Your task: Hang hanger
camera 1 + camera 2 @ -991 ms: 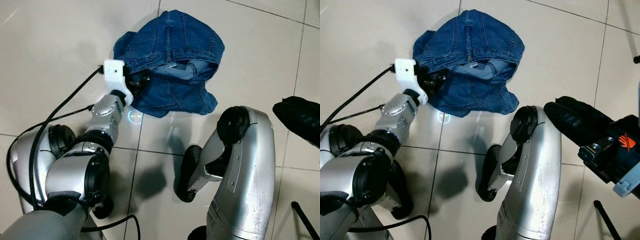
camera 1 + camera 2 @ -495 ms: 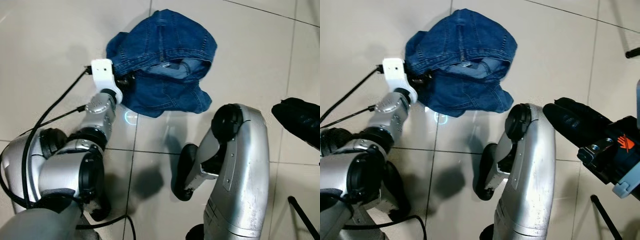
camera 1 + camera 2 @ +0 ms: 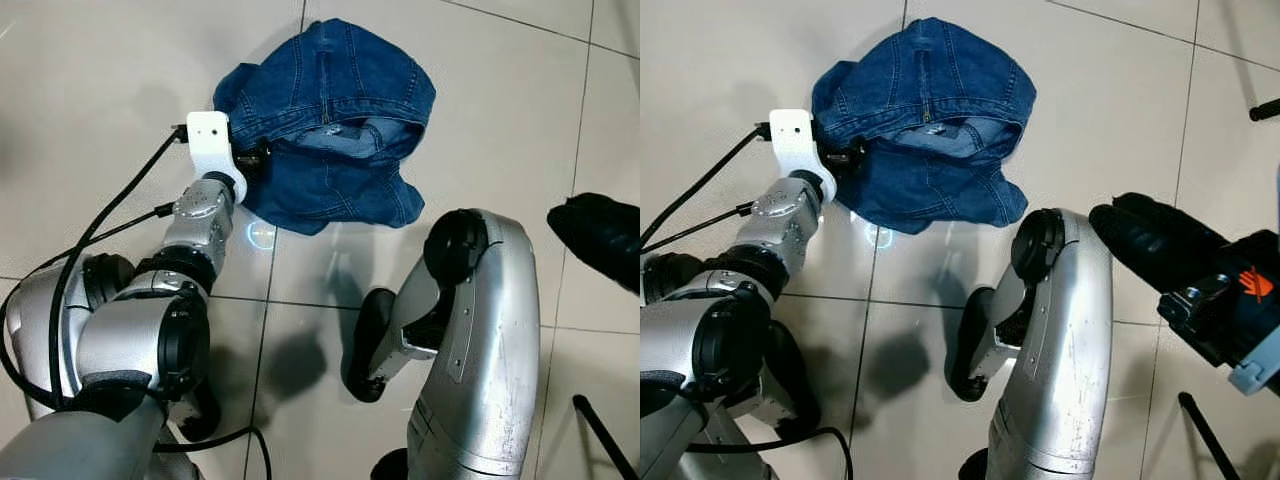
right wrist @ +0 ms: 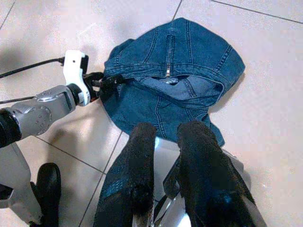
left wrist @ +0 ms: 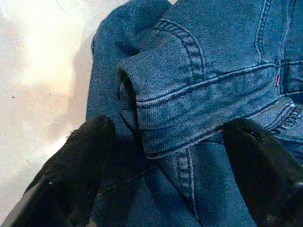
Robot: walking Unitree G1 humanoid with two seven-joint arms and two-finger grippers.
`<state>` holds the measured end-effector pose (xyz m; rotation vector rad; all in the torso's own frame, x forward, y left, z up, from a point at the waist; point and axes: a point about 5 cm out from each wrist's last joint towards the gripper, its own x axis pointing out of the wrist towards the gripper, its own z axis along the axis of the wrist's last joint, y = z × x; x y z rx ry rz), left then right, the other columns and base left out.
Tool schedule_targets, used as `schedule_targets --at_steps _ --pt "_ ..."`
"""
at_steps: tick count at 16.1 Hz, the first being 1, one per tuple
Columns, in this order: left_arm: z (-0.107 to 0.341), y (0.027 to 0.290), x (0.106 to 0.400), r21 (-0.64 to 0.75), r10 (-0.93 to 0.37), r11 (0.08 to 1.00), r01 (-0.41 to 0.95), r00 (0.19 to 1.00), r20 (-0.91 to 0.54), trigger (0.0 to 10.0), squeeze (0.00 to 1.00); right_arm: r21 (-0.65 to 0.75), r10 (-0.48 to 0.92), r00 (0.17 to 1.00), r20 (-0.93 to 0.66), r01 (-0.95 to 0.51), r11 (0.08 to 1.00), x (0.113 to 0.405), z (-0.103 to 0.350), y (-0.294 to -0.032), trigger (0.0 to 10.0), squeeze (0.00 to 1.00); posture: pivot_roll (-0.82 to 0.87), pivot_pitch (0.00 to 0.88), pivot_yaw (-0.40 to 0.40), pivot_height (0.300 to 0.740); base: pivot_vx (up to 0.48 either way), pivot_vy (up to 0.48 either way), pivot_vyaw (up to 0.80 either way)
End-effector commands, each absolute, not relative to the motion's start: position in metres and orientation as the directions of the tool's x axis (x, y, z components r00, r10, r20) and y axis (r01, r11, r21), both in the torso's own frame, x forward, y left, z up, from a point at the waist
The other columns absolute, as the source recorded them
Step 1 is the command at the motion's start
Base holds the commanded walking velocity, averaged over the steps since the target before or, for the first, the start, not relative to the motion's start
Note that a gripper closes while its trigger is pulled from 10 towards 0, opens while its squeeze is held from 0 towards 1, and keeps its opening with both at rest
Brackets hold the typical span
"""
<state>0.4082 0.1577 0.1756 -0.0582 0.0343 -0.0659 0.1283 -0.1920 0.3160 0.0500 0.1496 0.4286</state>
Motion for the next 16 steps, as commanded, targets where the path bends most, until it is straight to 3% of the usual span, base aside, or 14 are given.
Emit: schedule_targets --at_steps 1,16 --pt "0.154 0.149 0.402 -0.086 -0.101 0.992 0.092 0.989 -0.108 0.0 0.0 0.076 0.416 0.9 -0.134 -0.409 0.909 0.124 0.315 -0.191 10.0 0.0 -0.77 0.812 -0.19 0.3 0.0 0.0 0.0" --pt "0.143 0.148 0.397 -0.177 -0.14 0.977 0.118 0.983 -0.119 0.0 0.0 0.083 0.397 0.91 -0.118 -0.389 0.917 0.125 0.317 -0.192 10.0 0.0 -0.77 0.81 -0.191 0.3 0.0 0.0 0.0"
